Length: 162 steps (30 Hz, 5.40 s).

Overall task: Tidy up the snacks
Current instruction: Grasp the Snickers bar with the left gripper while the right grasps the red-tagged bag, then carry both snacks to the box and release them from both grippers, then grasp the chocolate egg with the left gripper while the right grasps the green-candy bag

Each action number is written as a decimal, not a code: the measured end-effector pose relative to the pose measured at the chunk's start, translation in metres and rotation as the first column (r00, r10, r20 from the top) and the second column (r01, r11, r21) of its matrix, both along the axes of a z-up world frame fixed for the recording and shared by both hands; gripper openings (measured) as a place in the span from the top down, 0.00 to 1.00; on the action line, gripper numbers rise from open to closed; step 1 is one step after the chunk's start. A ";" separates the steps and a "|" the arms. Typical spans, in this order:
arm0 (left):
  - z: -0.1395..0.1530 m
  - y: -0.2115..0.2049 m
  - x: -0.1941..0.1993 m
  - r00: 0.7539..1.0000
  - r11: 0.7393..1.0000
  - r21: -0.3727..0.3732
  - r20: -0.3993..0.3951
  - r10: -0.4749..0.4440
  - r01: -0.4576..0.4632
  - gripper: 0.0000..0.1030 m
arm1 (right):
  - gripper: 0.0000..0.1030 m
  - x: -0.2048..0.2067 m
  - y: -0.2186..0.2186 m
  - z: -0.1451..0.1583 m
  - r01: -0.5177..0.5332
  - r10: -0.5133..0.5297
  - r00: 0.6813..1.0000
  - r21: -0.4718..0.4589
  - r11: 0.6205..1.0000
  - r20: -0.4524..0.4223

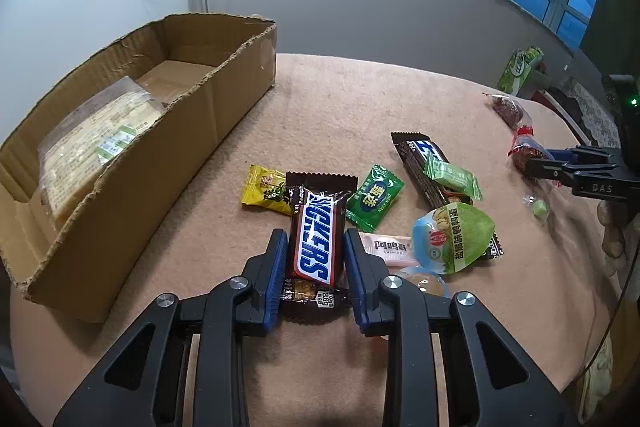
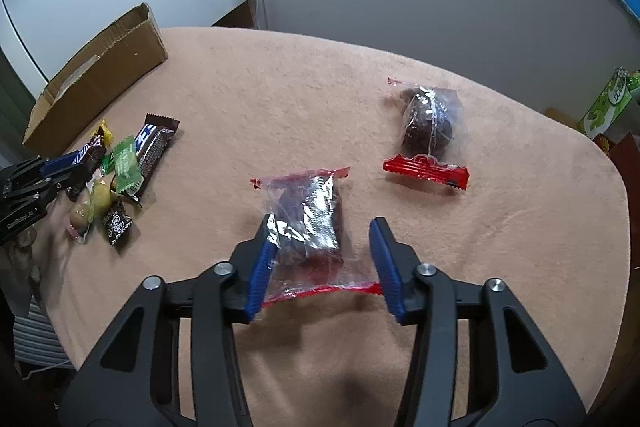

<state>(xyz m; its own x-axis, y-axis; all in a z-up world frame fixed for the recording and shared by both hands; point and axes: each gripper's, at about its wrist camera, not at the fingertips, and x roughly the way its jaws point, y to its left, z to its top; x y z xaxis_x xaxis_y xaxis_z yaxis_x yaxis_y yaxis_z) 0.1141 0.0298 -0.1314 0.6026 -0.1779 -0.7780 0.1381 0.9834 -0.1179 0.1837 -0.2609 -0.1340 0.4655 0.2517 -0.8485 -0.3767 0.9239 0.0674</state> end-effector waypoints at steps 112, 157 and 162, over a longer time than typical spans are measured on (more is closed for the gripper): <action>0.083 0.097 -0.050 0.930 0.964 0.004 0.267 0.254 -0.265 0.64 | 0.30 0.008 0.183 0.121 -0.266 0.225 0.944 0.150 0.952 0.242; 0.009 -0.036 -0.046 0.996 0.996 -0.063 0.059 -0.064 0.068 0.64 | 0.45 -0.056 0.027 0.003 -0.145 0.145 0.989 -0.005 0.989 0.033; 0.005 -0.037 -0.044 0.996 0.996 -0.055 0.048 -0.070 0.072 0.64 | 0.53 -0.054 0.035 -0.001 -0.155 0.155 0.987 -0.018 0.988 0.028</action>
<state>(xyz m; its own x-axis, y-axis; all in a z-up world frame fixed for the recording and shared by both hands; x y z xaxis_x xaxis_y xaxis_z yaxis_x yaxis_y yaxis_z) 0.0705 -0.0070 -0.1261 0.6214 -0.2644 -0.7375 0.2140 0.9628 -0.1649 0.1294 -0.2264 -0.1350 0.4468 0.3093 -0.8395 -0.5172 0.8549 0.0397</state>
